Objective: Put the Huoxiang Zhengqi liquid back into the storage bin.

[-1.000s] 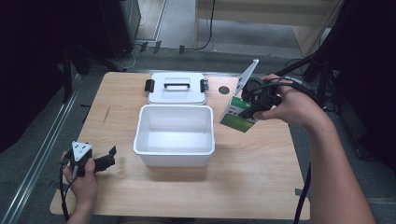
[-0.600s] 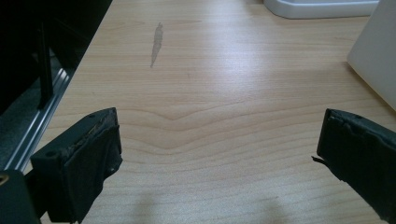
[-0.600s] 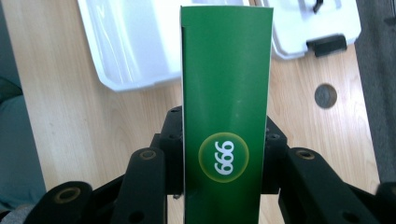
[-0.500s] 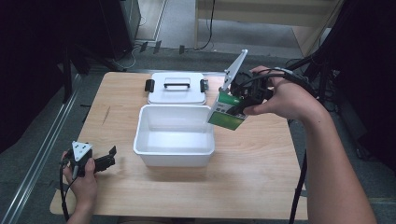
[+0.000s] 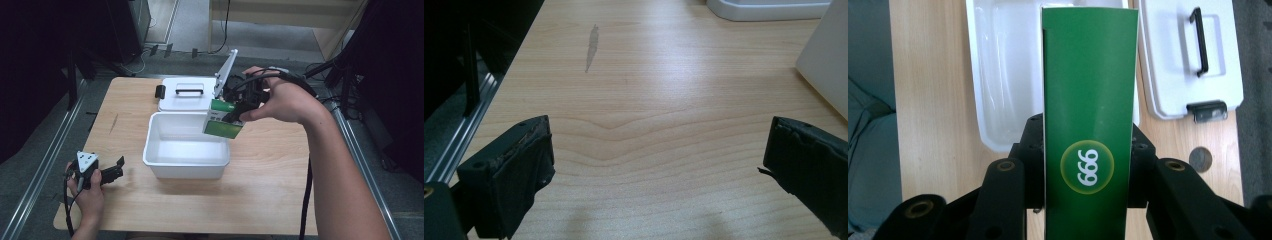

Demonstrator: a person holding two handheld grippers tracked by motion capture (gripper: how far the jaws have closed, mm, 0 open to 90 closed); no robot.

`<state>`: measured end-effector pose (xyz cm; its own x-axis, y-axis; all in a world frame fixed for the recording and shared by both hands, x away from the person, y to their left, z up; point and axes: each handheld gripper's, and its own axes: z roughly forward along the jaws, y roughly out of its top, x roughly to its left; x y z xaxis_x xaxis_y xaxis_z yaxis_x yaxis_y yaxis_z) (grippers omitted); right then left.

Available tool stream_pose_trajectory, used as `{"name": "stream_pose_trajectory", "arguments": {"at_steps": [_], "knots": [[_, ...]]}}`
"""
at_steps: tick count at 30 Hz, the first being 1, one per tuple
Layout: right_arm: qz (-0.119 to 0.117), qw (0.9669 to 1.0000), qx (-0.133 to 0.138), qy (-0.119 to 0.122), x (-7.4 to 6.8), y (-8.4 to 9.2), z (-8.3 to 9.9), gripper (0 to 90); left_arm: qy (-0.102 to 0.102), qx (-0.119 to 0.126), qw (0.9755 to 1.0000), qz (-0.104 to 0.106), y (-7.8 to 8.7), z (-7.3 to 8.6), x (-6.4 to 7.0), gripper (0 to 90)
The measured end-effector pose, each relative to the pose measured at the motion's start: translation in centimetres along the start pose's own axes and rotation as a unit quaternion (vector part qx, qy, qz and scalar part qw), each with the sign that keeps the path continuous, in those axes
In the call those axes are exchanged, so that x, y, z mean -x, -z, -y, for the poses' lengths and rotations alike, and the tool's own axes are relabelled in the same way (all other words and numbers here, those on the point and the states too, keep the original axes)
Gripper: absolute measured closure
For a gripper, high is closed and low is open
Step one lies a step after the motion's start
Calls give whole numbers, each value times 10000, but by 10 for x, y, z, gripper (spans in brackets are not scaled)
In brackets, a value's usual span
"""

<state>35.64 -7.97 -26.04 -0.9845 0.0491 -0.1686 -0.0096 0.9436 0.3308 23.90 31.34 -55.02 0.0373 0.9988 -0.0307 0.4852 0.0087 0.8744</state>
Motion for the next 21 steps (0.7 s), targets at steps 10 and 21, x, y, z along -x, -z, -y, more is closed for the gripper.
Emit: {"name": "stream_pose_trajectory", "arguments": {"at_steps": [10, 21], "knots": [[-176, 9997, -119, 143, 4, -23, -19, 641, 3, 1, 10000, 11, 0, 0, 0, 6], [-304, 9987, -210, 344, 3, -43, -22, 640, 0, 11, 10000, 10, 0, 0, 0, 6]]}}
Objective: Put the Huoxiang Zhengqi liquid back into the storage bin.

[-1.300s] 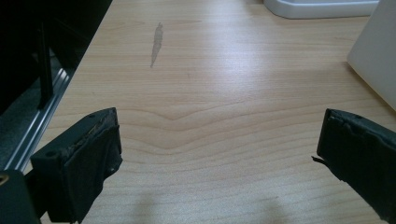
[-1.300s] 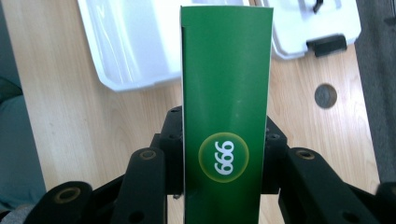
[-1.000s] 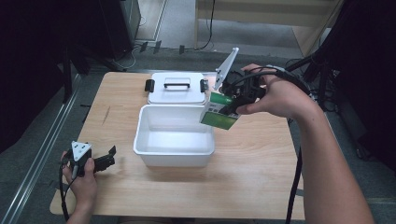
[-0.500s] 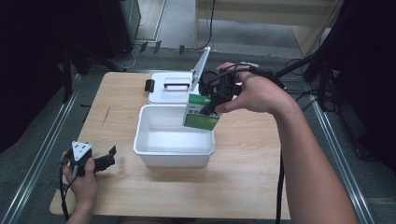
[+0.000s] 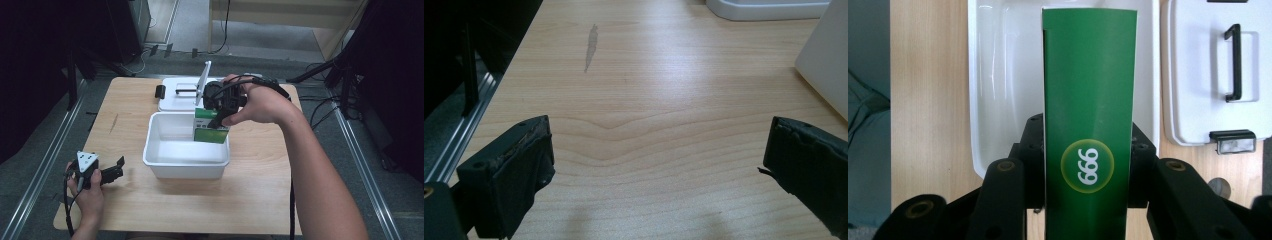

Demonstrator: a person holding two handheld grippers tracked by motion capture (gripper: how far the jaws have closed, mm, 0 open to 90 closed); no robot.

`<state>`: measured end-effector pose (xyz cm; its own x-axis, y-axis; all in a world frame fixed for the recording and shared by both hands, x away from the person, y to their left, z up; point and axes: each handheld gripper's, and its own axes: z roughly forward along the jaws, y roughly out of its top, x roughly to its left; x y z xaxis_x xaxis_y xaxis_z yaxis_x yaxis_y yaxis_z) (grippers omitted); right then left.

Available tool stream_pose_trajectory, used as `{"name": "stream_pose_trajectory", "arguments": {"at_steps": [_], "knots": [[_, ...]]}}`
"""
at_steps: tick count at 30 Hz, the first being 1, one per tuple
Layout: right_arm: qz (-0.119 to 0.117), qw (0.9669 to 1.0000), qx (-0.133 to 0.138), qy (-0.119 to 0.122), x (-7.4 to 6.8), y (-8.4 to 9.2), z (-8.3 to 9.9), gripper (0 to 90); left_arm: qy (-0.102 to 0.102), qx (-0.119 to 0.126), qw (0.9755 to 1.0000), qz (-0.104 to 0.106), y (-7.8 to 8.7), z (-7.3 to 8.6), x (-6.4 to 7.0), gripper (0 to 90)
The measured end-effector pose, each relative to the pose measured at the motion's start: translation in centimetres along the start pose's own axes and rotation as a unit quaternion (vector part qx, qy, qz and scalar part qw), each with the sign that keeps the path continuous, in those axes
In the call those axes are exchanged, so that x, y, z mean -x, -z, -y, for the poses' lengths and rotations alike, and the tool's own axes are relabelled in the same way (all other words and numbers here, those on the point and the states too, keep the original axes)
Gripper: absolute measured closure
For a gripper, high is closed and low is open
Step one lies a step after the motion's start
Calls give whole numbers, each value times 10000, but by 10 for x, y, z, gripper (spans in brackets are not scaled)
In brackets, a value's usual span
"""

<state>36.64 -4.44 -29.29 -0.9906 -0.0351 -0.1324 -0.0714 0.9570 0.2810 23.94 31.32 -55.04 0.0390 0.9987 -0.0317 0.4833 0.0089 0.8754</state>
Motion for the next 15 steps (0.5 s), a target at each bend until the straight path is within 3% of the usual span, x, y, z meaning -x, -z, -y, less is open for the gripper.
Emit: {"name": "stream_pose_trajectory", "arguments": {"at_steps": [2, 6, 12, 15], "knots": [[15, 9999, -110, -101, -1, -5, 0, 639, -3, 4, 10000, -2, 0, 0, 0, 6], [18, 9999, -138, 14, 1, -11, 1, 639, -19, 4, 10000, -4, 0, 0, 0, 6], [-25, 9997, -212, -89, 0, -21, 4, 638, -6, 8, 10000, -5, 0, 0, 0, 6], [-32, 9999, -166, -23, 2, -28, 6, 637, -15, 0, 10000, -6, 0, 0, 0, 6]]}}
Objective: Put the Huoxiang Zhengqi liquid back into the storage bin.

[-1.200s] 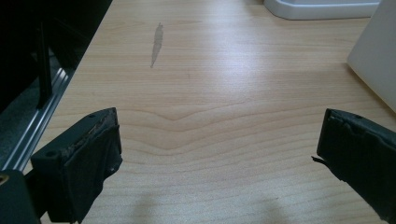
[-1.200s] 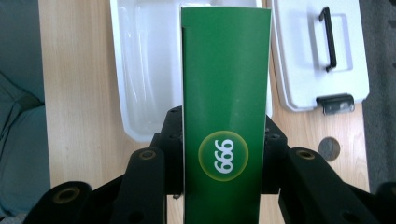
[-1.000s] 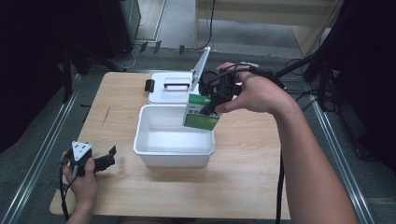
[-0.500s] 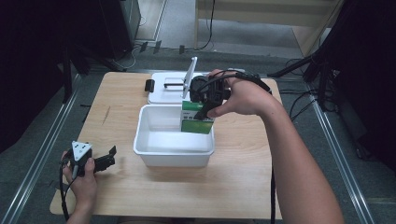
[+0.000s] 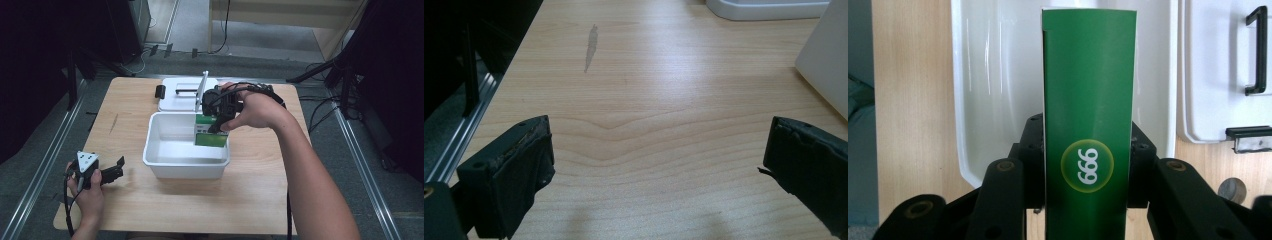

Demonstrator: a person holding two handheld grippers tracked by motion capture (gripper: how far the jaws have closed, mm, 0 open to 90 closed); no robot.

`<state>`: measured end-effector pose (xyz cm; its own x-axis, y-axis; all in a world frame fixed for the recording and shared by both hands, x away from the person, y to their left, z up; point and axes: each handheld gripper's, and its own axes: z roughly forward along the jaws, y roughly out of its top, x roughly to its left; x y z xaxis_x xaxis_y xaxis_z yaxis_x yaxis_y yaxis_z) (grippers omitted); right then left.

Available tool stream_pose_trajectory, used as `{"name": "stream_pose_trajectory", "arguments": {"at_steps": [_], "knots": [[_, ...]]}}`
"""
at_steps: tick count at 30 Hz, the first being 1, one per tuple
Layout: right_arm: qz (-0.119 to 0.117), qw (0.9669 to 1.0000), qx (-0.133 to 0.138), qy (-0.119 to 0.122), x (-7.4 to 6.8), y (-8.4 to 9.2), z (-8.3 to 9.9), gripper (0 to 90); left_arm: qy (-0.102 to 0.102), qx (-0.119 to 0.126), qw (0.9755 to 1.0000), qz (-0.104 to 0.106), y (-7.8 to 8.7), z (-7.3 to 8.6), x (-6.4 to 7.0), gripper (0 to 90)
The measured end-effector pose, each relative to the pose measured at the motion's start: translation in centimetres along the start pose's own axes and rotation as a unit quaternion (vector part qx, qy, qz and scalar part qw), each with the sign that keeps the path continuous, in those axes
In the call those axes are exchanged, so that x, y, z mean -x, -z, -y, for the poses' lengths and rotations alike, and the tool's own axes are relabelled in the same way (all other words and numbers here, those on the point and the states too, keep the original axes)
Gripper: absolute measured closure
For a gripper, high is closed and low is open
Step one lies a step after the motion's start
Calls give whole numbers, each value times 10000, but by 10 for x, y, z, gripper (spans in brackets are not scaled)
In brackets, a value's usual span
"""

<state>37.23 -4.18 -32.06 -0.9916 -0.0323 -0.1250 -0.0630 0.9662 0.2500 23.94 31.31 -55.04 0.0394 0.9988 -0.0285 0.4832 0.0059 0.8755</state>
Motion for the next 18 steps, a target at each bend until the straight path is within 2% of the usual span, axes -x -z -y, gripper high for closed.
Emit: {"name": "stream_pose_trajectory", "arguments": {"at_steps": [2, 3, 5, 8, 9, 12, 15, 18], "knots": [[18, 10000, -80, -50, -1, -5, 0, 636, -9, -5, 10000, 1, 0, 0, 0, 6], [35, 10000, -62, 54, 0, -8, -1, 636, -10, -8, 10000, -1, 0, 0, 0, 6], [30, 9999, -142, -56, -1, -12, -1, 636, -3, -3, 10000, -2, 0, 0, 0, 6], [13, 9998, -179, -22, 0, -19, -1, 635, 10, 4, 10000, -1, 0, 0, 0, 6], [13, 9999, -138, 73, 2, -22, -1, 635, 10, 4, 10000, 1, 0, 0, 0, 6], [-7, 9997, -233, -21, 2, -31, 0, 635, 12, 2, 10000, 4, 0, 0, 0, 6], [-43, 9997, -219, 33, 3, -36, 1, 634, 13, -7, 10000, 11, 0, 0, 0, 6], [-86, 9996, -270, -49, 3, -44, 3, 635, 15, -5, 10000, 11, 0, 0, 0, 6]]}}
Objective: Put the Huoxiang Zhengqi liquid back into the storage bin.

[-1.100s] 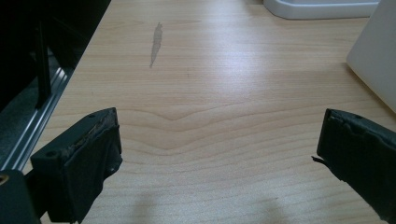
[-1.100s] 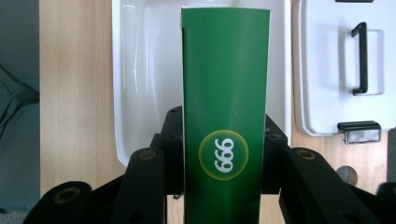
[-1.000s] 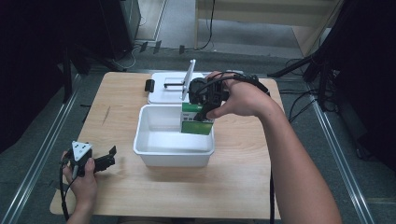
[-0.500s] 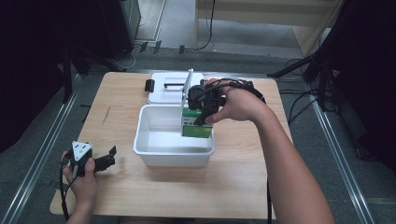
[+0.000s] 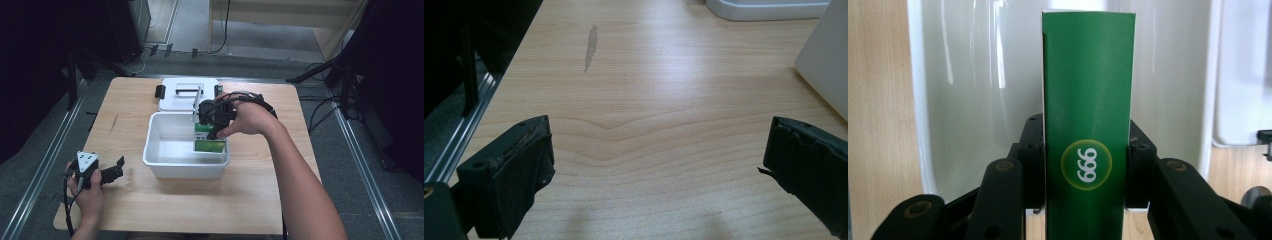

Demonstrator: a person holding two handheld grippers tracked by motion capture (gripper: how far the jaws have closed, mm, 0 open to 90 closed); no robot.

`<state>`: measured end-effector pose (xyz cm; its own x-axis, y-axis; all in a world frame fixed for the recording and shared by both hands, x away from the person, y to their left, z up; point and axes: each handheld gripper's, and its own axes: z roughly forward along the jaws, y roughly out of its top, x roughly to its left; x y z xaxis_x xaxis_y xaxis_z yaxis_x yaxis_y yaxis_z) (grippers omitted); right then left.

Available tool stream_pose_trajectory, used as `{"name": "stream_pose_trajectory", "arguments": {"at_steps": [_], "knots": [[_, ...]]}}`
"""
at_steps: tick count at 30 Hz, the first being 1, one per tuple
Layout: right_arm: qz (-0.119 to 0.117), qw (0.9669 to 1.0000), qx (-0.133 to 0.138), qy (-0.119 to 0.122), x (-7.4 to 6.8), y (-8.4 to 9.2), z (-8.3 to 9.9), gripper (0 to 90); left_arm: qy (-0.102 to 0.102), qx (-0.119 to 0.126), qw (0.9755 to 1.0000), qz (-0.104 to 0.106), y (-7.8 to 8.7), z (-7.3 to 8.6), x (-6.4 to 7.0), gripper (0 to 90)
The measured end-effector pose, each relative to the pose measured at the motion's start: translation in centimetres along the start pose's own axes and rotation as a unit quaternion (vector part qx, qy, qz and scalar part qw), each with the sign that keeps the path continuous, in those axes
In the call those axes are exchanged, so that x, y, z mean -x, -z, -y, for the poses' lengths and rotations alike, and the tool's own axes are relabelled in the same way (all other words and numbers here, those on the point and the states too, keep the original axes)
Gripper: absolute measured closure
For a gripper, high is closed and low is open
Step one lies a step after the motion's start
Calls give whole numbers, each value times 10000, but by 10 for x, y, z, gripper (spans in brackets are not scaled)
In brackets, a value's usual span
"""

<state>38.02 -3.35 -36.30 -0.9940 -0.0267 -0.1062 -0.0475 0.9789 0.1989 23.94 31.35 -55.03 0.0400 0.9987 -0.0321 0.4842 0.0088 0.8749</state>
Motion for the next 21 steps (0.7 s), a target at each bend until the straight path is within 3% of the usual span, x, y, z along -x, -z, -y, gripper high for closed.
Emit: {"name": "stream_pose_trajectory", "arguments": {"at_steps": [14, 21], "knots": [[-75, 9999, -136, 20, 0, -27, 1, 634, -1, -2, 10000, 1, 0, 0, 0, 6], [-49, 9999, -139, 23, 0, -32, -1, 628, -6, -1, 10000, 7, 0, 0, 0, 6]]}}
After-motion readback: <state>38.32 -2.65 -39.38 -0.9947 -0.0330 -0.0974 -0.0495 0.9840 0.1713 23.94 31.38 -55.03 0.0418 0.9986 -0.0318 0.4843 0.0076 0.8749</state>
